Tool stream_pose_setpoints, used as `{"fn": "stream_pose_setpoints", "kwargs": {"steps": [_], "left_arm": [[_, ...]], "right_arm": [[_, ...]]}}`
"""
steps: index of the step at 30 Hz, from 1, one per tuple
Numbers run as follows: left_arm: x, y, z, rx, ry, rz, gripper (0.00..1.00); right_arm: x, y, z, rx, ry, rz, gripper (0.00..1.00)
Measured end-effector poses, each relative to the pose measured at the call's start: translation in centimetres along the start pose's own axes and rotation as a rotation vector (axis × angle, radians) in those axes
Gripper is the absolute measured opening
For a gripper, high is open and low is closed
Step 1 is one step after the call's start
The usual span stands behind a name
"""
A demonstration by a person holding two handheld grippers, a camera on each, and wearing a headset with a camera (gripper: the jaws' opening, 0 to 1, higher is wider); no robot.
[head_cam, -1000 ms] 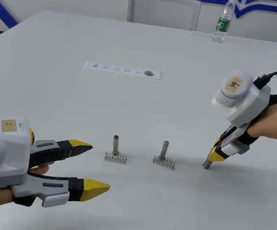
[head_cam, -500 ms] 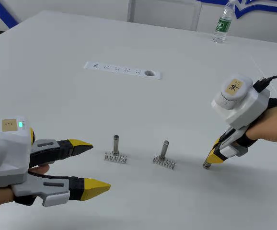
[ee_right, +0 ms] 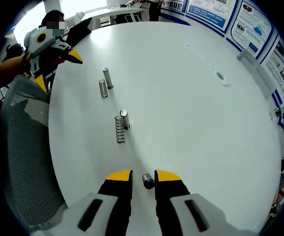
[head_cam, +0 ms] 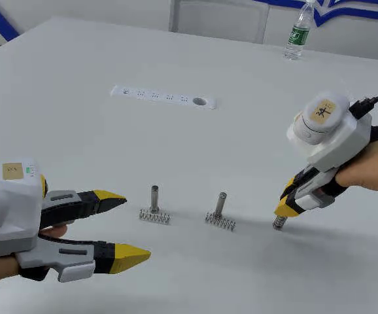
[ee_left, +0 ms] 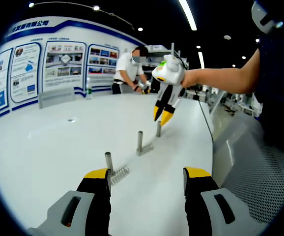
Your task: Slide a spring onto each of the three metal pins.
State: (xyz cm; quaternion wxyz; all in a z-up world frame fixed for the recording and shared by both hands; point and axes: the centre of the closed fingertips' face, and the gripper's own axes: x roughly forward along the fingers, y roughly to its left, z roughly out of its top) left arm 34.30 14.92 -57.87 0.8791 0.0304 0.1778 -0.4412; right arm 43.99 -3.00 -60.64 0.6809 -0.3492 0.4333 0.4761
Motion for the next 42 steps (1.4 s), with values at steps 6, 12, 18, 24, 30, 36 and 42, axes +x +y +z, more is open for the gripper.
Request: {"fn": "stream_pose_setpoints", "kwargs": {"steps": [6,12,18,24,30,36,42], "left_arm": [[0.0,0.0,0.1,0.003,0.0,0.0,0.6],[0.0,0.1,0.1,0.003,-0.001,0.002,0.6],[0.0,0.0,0.2,0.003,0.0,0.0,0.6],[0.2,-0.1,0.1,0.002,0.002,-0.005,0.6],[0.3,-0.2,0.1,0.002,0.004,-0.007,0.6],[0.2,-0.1,0.0,0.001,0.006,-0.005,0.6],[0.2,-0.3,0.0,0.0,0.009,-0.007,0.59]], "right_arm": [[0.7,0.8,1.7,-0.031,-0.029,0.018,0.19],[1.8,1.9,2.7,-0.051,-0.04,0.045,0.19],[2.9,2.5,2.6,-0.053,-0.038,0.069,0.18],[4.0,3.2,3.1,-0.056,-0.043,0.092,0.18],[5.3,3.2,3.2,-0.05,-0.041,0.107,0.18],[6.2,3.6,3.1,-0.057,-0.031,0.118,0.17],[6.8,3.6,3.1,-0.061,-0.029,0.12,0.16]]}}
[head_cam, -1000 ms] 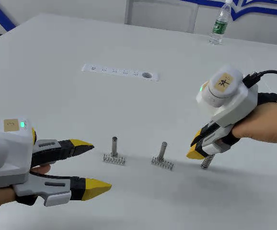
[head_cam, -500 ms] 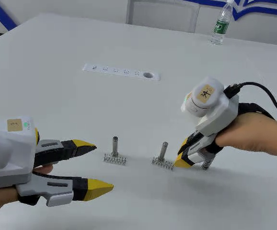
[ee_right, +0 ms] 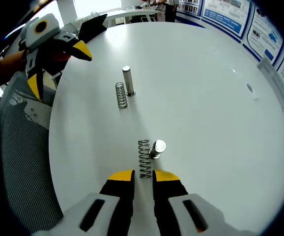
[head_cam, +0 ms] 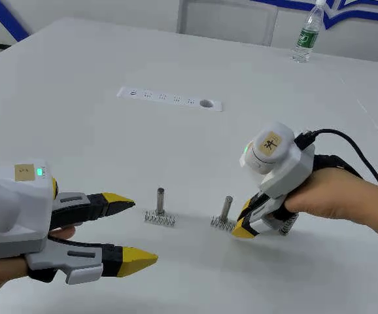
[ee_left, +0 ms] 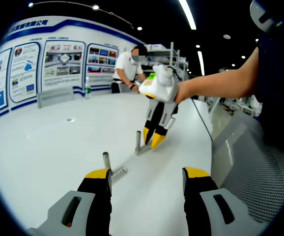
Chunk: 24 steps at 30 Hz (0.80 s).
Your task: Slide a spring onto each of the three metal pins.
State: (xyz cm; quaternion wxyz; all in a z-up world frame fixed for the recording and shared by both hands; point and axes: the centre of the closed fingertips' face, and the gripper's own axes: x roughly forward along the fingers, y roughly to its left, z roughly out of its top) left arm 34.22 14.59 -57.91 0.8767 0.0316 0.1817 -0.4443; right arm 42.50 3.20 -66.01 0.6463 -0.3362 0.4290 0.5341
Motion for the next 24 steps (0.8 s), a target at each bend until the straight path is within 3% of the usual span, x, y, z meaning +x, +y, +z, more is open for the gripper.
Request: {"fn": "stream_pose_setpoints", "kwargs": {"steps": [24], "left_arm": [[0.37,-0.46,-0.23,-0.002,0.005,-0.013,0.59]], "right_arm": [[0.66,0.04,-0.58,-0.001,0.013,-0.008,0.12]]}}
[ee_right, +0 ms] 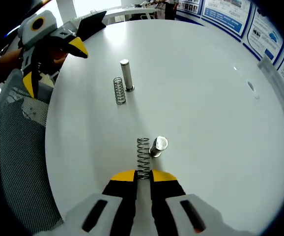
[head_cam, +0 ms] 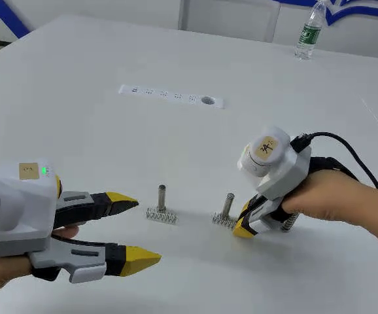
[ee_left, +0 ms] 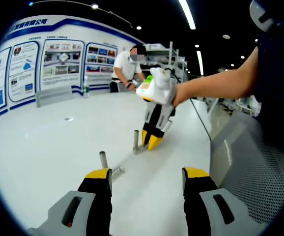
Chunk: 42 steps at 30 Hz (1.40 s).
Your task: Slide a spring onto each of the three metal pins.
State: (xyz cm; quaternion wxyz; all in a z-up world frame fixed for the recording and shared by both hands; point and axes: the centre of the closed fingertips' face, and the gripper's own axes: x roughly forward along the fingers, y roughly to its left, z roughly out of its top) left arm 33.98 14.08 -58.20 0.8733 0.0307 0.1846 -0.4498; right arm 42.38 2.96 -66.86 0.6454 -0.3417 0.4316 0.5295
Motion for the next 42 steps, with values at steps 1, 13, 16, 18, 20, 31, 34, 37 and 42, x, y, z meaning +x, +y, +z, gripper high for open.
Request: {"fn": "stream_pose_setpoints", "kwargs": {"steps": [1,13,16,18,20,31,34,37,42], "left_arm": [[0.0,0.0,0.0,0.0,0.0,-0.002,0.59],[1.1,-0.9,0.4,0.02,0.009,-0.047,0.57],[1.6,-1.3,0.5,0.028,0.015,-0.063,0.57],[2.0,-1.6,0.6,0.036,0.019,-0.079,0.56],[2.5,-1.9,0.7,0.046,0.025,-0.093,0.56],[4.5,-3.0,1.5,0.095,0.036,-0.158,0.51],[4.9,-3.4,1.6,0.107,0.039,-0.175,0.49],[5.3,-3.7,1.8,0.116,0.038,-0.189,0.46],[5.8,-4.1,1.9,0.132,0.038,-0.212,0.42]], "right_arm": [[0.0,0.1,-0.1,0.001,0.002,0.001,0.12],[-2.5,2.7,-0.1,-0.061,-0.006,0.03,0.11],[-3.4,3.4,0.3,-0.076,-0.021,0.037,0.11],[-3.8,3.9,0.6,-0.091,-0.029,0.044,0.11],[-4.3,4.6,0.8,-0.112,-0.034,0.058,0.11],[-5.6,6.7,2.0,-0.211,-0.047,0.082,0.12],[-6.0,7.1,2.3,-0.228,-0.052,0.085,0.12],[-6.2,7.4,2.6,-0.245,-0.056,0.089,0.12],[-6.4,8.0,3.0,-0.281,-0.06,0.093,0.12]]}}
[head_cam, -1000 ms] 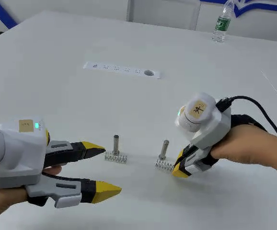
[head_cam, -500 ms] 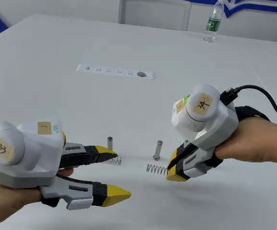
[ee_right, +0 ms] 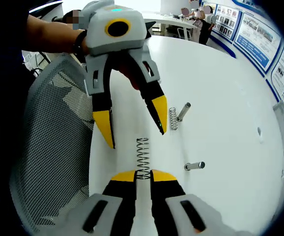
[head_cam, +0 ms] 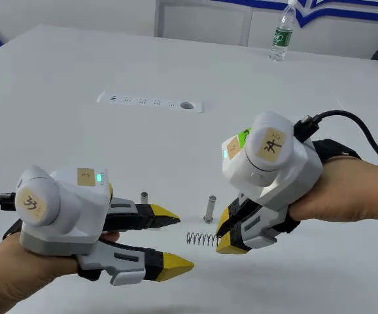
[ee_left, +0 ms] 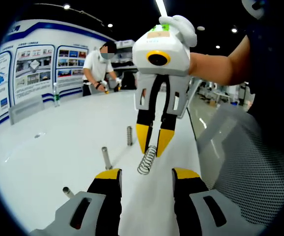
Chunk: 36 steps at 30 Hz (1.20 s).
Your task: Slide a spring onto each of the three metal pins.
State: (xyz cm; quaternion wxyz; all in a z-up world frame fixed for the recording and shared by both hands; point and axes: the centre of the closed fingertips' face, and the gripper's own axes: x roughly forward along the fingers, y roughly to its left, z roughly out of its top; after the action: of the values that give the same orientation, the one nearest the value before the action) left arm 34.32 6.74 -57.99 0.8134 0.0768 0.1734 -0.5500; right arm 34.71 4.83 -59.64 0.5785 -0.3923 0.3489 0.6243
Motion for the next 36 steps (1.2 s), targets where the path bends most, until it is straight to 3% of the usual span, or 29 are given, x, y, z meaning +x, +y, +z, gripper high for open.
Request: {"fn": "stream_pose_setpoints", "kwargs": {"steps": [20,36], "left_arm": [[0.67,-0.75,0.2,0.034,-0.009,-0.041,0.24],[0.82,-0.84,0.14,0.04,-0.015,-0.056,0.11]], "right_arm": [[-0.01,0.67,1.0,-0.089,-0.001,0.006,0.12],[-0.06,0.69,0.93,-0.098,0.001,0.005,0.12]]}}
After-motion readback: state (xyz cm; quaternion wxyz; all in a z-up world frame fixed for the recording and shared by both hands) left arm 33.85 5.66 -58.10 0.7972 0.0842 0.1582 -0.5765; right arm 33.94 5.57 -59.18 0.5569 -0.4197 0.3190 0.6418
